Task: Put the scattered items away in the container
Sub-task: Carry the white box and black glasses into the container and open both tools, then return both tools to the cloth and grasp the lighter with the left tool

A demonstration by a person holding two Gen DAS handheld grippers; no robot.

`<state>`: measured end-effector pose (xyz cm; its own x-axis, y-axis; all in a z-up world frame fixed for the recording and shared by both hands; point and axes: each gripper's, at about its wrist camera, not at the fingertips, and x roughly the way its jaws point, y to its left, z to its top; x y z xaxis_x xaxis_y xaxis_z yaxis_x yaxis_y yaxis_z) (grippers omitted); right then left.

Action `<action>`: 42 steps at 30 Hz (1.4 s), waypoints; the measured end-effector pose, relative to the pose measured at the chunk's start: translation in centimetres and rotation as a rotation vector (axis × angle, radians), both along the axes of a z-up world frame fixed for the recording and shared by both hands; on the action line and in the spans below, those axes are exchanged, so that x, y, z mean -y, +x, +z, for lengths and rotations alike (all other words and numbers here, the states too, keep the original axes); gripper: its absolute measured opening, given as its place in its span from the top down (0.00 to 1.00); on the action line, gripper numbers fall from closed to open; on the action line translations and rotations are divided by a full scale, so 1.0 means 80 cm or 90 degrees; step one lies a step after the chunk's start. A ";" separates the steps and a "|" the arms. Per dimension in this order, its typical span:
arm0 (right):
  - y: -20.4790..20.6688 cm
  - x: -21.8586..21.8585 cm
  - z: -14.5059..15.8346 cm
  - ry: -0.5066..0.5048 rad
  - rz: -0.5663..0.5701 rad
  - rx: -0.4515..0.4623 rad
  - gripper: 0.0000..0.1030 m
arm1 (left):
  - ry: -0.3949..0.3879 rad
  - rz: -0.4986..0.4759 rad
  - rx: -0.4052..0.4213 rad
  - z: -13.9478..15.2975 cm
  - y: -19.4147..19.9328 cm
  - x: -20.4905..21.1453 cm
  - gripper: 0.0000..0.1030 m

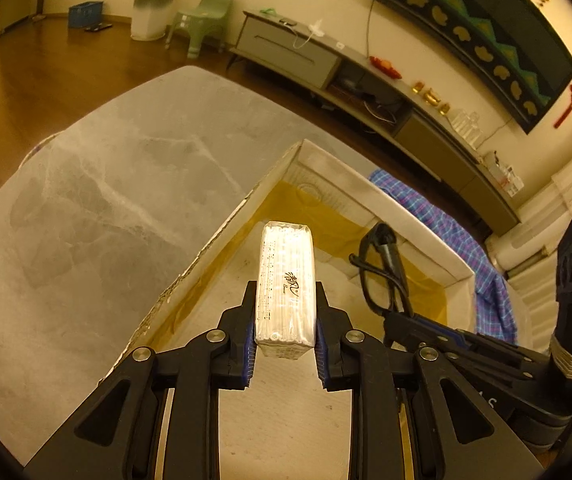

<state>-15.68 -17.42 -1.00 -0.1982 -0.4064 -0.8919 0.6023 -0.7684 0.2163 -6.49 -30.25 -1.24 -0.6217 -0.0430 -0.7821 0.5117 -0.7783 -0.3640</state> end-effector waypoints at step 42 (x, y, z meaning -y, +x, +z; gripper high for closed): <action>0.080 -0.340 0.012 -0.182 -0.021 -0.151 0.48 | -0.147 -0.435 -0.161 0.067 0.064 -0.325 0.57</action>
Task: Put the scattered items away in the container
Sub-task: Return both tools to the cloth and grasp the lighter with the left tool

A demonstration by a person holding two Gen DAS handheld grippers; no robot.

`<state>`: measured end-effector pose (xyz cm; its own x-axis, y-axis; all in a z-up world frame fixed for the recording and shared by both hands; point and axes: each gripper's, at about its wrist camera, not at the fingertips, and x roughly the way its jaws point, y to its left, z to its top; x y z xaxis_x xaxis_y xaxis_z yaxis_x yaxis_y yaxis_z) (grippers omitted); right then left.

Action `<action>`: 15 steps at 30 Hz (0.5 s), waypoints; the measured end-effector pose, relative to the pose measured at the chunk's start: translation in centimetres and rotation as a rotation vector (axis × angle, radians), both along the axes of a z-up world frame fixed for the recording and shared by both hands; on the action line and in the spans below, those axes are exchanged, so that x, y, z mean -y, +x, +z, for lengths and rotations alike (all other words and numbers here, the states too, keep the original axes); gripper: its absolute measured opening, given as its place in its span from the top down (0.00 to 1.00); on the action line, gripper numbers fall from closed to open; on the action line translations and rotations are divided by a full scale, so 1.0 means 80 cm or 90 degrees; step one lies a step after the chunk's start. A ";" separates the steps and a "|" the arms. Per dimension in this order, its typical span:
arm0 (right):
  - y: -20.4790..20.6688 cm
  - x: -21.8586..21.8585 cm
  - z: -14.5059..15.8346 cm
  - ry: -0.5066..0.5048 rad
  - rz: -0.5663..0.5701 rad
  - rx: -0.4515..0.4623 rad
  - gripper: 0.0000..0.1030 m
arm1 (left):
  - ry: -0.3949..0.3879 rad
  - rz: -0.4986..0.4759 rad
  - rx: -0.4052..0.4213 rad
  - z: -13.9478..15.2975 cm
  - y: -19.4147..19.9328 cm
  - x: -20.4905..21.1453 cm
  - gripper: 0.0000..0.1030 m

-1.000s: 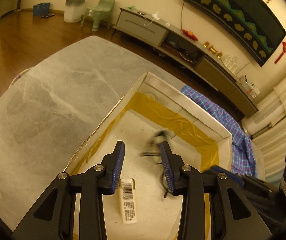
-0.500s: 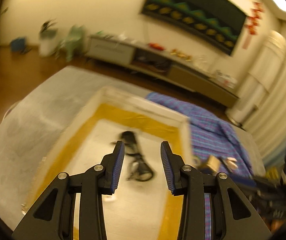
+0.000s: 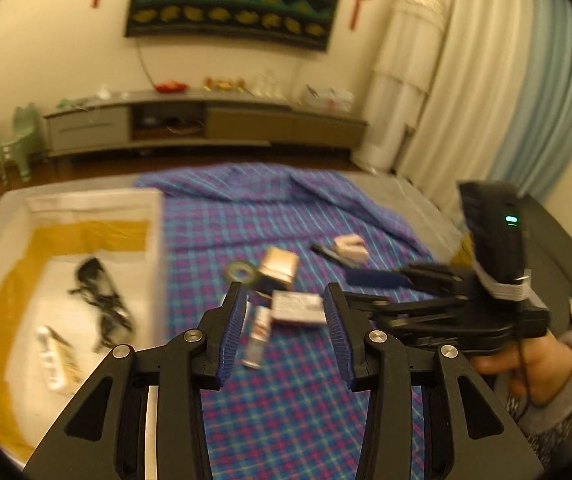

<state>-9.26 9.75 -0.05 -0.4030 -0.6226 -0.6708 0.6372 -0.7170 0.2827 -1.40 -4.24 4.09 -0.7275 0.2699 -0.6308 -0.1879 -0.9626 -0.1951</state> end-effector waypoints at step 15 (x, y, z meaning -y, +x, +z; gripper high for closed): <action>-0.017 0.072 -0.105 0.336 0.178 -0.206 0.36 | -0.086 0.046 0.185 -0.135 -0.069 -0.035 0.55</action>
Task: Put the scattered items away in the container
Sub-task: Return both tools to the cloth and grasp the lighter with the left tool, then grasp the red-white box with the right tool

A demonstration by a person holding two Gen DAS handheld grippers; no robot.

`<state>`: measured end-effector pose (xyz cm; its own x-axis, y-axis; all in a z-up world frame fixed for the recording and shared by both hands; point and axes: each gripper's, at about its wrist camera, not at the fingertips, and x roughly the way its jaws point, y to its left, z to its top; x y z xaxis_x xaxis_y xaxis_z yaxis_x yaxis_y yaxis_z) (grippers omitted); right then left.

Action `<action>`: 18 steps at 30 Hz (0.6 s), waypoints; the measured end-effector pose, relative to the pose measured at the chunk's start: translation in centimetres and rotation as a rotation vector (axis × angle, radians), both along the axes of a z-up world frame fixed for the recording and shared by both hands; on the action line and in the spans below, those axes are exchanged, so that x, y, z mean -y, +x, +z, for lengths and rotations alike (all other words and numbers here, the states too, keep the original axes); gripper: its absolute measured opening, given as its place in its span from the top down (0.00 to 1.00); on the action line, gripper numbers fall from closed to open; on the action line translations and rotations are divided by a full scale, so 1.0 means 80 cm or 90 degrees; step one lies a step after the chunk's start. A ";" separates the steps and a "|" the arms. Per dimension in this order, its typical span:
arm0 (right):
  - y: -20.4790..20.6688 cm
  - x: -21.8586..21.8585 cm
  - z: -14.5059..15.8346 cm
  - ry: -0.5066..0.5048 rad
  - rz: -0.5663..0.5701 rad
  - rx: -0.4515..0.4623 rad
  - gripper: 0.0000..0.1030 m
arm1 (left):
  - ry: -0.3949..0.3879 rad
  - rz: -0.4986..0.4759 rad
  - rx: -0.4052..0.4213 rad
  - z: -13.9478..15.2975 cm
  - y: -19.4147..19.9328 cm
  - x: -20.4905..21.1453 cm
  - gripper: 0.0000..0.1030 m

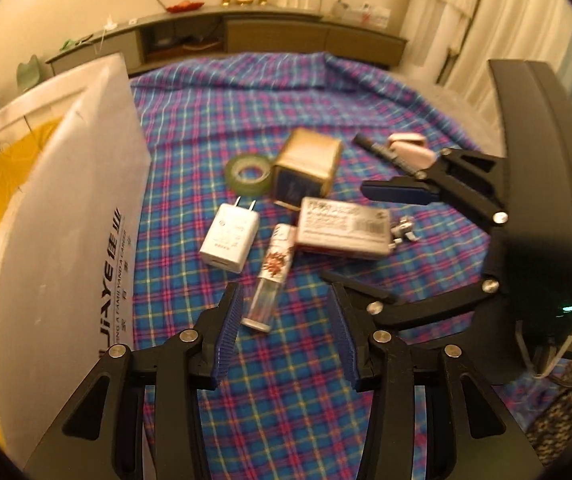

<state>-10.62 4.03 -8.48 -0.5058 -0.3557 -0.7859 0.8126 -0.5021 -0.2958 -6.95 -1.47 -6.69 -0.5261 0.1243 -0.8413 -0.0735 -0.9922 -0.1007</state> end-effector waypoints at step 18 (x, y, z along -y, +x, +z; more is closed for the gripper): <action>-0.064 -0.132 0.031 -0.271 -0.235 0.309 0.59 | -0.042 0.014 -0.022 -0.038 -0.039 -0.016 0.81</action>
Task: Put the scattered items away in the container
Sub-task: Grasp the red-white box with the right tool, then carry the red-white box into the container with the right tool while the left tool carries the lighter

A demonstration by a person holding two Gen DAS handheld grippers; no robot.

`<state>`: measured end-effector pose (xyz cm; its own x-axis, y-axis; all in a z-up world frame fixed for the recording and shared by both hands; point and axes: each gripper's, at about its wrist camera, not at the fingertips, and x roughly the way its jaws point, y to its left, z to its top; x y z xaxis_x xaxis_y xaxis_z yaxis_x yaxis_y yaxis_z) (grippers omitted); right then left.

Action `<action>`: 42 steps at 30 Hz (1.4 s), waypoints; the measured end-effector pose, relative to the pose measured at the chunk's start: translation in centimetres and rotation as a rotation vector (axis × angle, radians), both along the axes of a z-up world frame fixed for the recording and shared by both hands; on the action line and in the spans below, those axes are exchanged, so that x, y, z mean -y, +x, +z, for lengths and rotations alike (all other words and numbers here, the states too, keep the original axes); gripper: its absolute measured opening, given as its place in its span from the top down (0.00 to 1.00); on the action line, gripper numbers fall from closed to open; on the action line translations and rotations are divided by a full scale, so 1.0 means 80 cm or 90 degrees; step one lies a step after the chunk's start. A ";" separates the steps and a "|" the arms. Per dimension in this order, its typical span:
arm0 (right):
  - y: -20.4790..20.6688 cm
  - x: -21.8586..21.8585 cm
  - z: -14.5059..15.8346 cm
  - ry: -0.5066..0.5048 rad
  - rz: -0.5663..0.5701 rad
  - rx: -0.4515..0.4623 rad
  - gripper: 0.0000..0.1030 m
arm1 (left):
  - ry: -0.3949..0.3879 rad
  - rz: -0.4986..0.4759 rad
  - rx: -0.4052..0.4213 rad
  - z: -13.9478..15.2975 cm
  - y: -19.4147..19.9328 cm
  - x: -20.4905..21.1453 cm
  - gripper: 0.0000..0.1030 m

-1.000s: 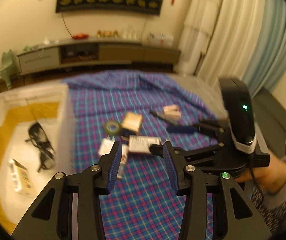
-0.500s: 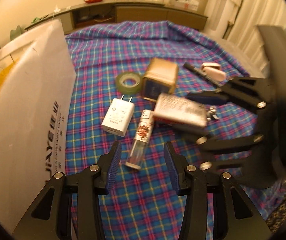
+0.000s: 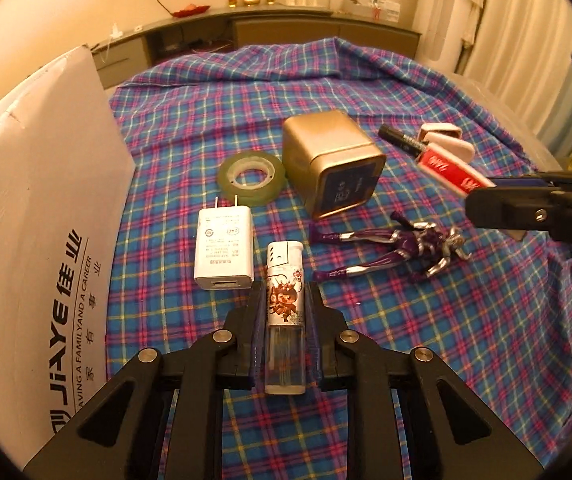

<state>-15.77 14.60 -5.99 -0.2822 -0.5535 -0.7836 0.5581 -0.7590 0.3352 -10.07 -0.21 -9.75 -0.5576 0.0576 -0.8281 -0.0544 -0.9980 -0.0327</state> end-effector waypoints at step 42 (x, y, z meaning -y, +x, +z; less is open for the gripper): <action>0.168 0.072 0.121 -0.096 -0.017 -0.134 0.59 | 0.180 -0.002 -0.198 0.181 0.135 0.094 0.81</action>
